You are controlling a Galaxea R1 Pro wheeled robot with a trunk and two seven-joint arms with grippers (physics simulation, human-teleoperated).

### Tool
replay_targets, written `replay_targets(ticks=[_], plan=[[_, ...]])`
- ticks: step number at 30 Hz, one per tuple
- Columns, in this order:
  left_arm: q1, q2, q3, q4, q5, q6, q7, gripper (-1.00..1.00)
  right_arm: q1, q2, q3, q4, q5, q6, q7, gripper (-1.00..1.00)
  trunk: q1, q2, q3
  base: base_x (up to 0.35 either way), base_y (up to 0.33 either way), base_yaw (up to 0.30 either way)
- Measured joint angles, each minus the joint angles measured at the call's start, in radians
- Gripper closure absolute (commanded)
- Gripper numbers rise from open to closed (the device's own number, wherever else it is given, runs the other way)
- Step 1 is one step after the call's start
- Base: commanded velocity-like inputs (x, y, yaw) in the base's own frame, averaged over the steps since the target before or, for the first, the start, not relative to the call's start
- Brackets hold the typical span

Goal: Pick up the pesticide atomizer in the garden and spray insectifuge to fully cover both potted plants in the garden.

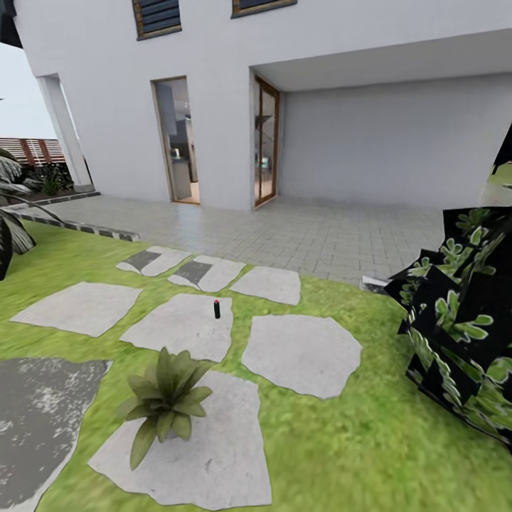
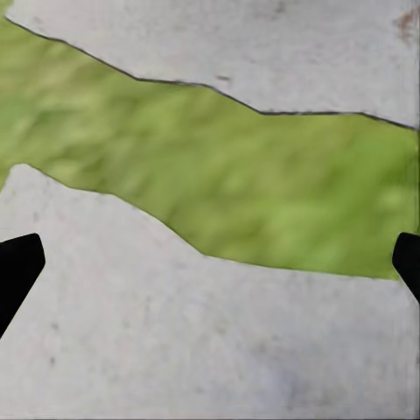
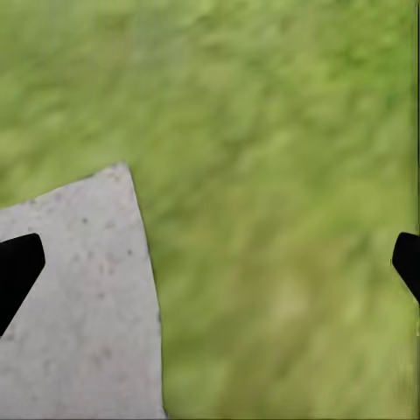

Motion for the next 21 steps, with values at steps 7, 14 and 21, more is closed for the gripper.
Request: replay_targets(ticks=[7,14,21], plan=[[0.0,0.0,0.0,0.0,-0.001,0.0,0.0,-1.0,0.0,0.0,0.0,0.0,0.0,0.0,-0.001,-1.0,0.0,0.0,0.0,0.259,-0.183,0.0],[0.0,0.0,0.001,0.0,0.0,0.001,0.0,-1.0,0.0,0.0,0.0,0.0,0.0,0.0,-0.002,-1.0,0.0,0.0,0.0,0.243,-0.195,0.0],[0.0,0.0,0.001,0.0,0.001,0.001,0.0,-1.0,0.0,0.0,0.0,0.0,0.0,0.0,-0.002,-1.0,0.0,0.0,0.0,0.24,-0.197,0.0]])
